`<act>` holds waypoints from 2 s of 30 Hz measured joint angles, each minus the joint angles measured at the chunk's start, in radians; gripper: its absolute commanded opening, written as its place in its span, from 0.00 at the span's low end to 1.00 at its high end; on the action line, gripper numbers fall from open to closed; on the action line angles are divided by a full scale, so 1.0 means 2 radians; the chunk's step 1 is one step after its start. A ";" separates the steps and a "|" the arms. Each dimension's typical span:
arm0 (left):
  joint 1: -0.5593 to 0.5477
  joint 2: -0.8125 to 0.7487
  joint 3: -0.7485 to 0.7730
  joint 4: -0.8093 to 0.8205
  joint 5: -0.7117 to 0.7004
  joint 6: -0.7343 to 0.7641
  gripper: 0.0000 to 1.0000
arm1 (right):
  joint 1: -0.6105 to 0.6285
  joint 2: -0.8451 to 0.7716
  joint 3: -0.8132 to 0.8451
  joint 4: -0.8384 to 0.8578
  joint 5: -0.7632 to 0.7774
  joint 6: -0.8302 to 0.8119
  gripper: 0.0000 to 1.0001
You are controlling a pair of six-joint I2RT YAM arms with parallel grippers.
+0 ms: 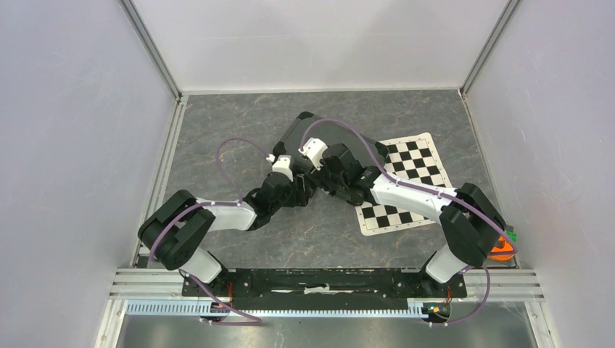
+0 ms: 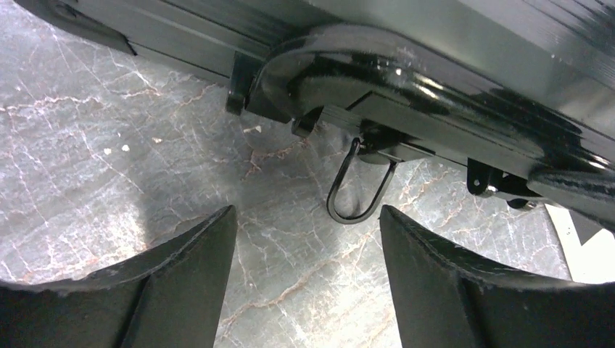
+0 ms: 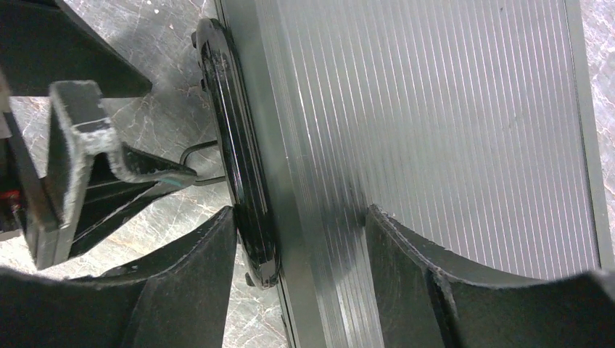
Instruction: Pack up texas hold em set
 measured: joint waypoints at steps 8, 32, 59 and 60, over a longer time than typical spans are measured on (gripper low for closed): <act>-0.006 0.028 0.032 -0.022 -0.031 0.022 0.58 | -0.006 -0.005 -0.009 0.020 -0.023 -0.001 0.59; -0.034 0.088 0.095 -0.043 -0.040 0.055 0.17 | -0.012 -0.006 -0.013 0.035 -0.046 0.006 0.57; -0.061 0.119 0.189 -0.203 -0.122 -0.008 0.02 | -0.035 0.004 -0.003 0.042 -0.042 0.066 0.53; -0.061 0.119 0.190 -0.206 -0.121 -0.010 0.02 | -0.035 0.004 -0.002 0.041 -0.042 0.069 0.52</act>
